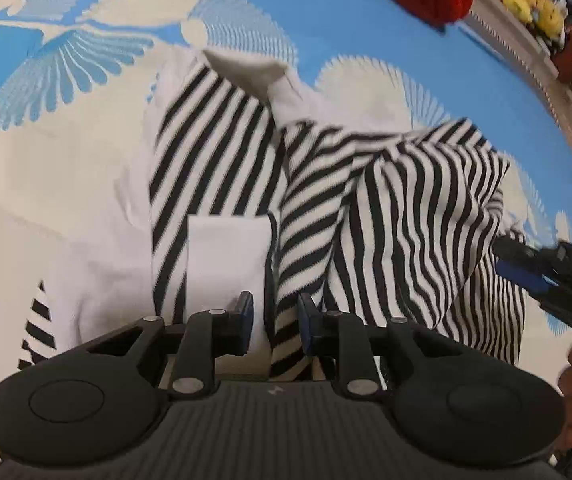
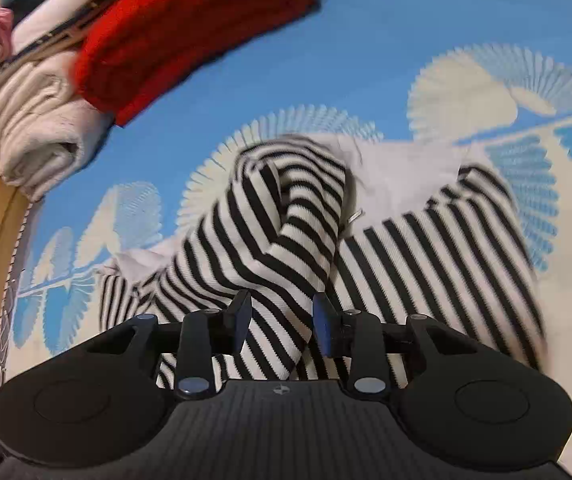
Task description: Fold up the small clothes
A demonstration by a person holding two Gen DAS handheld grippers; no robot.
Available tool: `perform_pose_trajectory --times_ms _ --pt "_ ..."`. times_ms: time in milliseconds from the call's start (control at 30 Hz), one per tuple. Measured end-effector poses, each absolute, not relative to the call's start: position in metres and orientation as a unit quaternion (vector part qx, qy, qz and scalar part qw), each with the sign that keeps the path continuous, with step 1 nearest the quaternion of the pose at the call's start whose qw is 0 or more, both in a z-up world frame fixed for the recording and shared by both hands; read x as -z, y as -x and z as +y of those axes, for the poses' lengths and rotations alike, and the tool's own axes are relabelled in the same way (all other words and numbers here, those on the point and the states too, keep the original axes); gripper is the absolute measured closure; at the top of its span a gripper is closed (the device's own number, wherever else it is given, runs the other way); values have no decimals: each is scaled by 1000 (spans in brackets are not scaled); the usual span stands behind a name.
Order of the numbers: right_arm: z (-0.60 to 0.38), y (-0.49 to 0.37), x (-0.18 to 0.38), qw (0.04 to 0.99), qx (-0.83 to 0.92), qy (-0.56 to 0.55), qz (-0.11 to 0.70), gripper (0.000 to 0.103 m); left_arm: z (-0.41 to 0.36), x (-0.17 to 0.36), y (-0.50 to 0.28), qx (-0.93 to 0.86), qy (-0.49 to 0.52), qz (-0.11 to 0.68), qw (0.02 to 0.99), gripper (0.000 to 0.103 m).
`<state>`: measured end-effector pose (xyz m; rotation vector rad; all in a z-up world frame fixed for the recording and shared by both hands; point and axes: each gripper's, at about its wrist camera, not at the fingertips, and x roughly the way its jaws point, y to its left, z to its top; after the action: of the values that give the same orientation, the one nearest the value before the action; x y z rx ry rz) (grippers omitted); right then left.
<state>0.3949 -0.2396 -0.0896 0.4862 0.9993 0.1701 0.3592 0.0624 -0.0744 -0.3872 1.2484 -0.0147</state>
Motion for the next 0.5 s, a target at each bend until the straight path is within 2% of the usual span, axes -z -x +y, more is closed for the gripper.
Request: perform_pose_trajectory --times_ms 200,233,267,333,433,500 --pt "-228 -409 121 832 -69 -229 501 67 54 79 -361 40 159 590 791 75" --pt "-227 -409 125 829 -67 -232 504 70 54 82 -362 36 151 592 791 75" --pt "-226 -409 128 828 -65 -233 506 86 54 84 -363 33 147 595 789 81" --pt "-225 -408 126 833 -65 -230 499 102 55 89 -366 32 147 601 785 98" --pt "-234 -402 108 843 -79 -254 467 102 58 79 -371 33 155 584 796 102" --pt "-244 -396 86 854 -91 -281 429 102 65 54 -371 33 168 529 831 102"
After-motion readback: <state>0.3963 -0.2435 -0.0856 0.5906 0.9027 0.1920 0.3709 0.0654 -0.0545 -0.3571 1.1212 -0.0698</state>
